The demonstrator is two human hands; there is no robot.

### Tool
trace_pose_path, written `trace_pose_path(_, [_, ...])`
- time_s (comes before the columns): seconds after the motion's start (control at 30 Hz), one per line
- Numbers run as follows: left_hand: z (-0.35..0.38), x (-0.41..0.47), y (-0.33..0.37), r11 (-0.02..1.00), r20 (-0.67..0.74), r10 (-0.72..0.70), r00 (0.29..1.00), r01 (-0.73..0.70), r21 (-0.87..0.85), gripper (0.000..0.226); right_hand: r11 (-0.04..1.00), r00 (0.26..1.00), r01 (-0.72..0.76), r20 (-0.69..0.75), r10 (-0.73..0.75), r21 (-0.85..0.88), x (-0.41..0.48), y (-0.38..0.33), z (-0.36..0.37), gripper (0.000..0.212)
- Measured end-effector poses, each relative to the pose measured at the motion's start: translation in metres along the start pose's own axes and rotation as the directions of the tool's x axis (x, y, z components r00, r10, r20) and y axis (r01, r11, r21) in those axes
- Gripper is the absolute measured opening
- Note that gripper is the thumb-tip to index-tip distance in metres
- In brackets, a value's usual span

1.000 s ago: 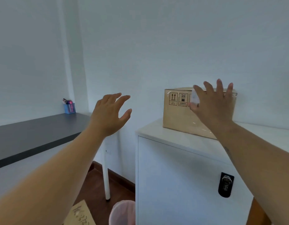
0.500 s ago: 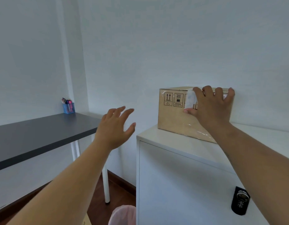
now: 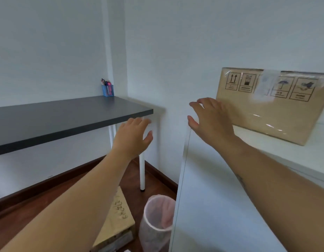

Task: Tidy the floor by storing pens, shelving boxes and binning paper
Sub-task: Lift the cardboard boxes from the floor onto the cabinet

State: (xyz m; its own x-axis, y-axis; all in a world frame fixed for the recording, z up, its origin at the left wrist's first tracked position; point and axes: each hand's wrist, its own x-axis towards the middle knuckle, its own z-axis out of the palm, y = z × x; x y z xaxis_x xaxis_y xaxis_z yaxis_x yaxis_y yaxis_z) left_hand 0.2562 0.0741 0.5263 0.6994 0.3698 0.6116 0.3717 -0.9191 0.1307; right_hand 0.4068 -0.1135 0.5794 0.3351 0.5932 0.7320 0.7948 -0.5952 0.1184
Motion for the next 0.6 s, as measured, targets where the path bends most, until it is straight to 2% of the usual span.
trace_pose_path(0.17, [0.020, -0.058, -0.070, 0.988, 0.081, -0.150, 0.985, 0.147, 0.035, 0.029, 0.981, 0.981, 0.146, 0.111, -0.160, 0.129, -0.006, -0.085, 0.062, 0.028])
trace_pose_path(0.33, [0.033, -0.130, -0.152, 0.941, 0.146, -0.336, 0.930, 0.324, 0.100, 0.034, 0.954, 0.925, 0.114, 0.320, -0.204, 0.279, -0.038, -0.157, 0.137, 0.038])
trace_pose_path(0.5, [0.047, -0.211, -0.228, 0.837, 0.224, -0.547, 0.806, 0.523, 0.161, 0.047, 0.902, 0.828, 0.059, 0.484, -0.284, 0.429, -0.071, -0.242, 0.208, 0.051])
trace_pose_path(0.6, [0.061, -0.262, -0.261, 0.729, 0.269, -0.682, 0.680, 0.658, 0.186, 0.054, 0.865, 0.754, 0.045, 0.550, -0.358, 0.500, -0.098, -0.296, 0.250, 0.053])
